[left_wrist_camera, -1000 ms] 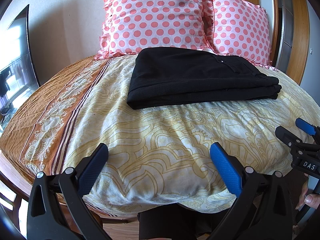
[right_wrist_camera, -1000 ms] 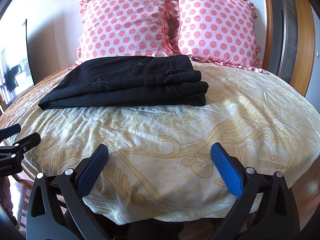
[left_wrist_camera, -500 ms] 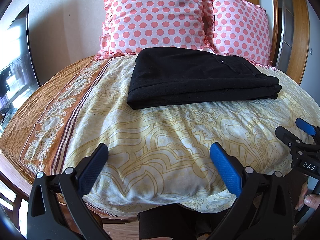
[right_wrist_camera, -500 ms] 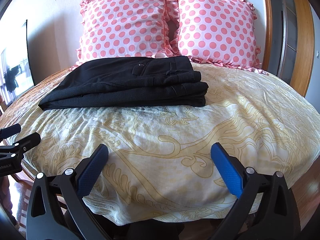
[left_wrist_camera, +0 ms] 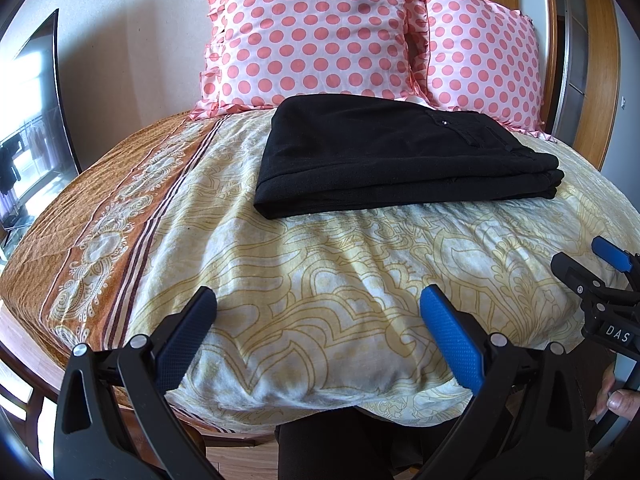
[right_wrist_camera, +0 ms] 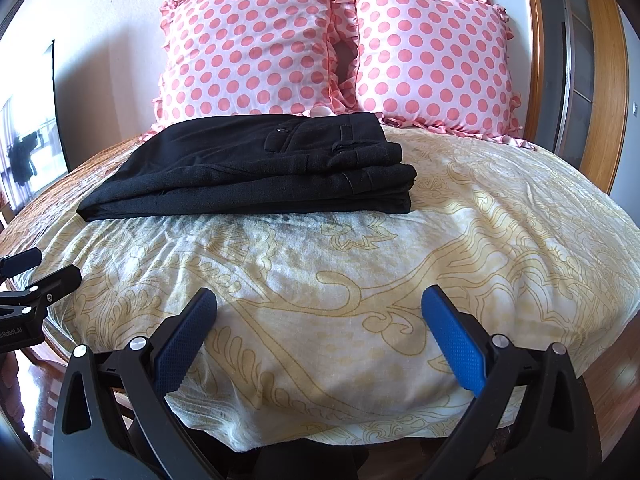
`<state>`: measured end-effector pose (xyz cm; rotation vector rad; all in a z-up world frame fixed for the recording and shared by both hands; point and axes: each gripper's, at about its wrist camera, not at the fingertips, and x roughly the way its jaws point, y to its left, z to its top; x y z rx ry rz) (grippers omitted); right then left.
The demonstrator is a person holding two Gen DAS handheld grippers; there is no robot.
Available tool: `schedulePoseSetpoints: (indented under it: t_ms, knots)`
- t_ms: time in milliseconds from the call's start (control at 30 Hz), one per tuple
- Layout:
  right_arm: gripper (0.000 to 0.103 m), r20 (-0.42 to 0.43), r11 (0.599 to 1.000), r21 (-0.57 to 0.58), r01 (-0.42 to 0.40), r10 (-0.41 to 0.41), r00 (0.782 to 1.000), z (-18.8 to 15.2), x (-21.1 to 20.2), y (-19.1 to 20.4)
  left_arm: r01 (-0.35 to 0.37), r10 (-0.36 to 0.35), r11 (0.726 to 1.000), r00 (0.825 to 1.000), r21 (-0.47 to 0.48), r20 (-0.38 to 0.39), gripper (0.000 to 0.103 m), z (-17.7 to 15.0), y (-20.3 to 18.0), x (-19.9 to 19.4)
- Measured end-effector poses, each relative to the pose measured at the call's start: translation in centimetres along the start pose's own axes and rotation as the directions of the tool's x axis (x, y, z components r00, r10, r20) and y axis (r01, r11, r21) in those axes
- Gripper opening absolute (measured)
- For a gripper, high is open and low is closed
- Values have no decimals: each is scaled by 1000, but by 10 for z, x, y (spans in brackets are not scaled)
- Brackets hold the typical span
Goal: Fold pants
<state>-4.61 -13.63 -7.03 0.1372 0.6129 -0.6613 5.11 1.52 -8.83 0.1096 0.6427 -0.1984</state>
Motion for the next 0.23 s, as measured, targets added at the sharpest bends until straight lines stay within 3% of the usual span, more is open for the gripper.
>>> schedulePoseSetpoints:
  t_ms: [233]
  knots:
    - [102, 1, 1000, 1, 2, -2, 1000, 0, 0, 1, 15, -15, 1000, 1000, 7, -8, 101, 1, 2, 2]
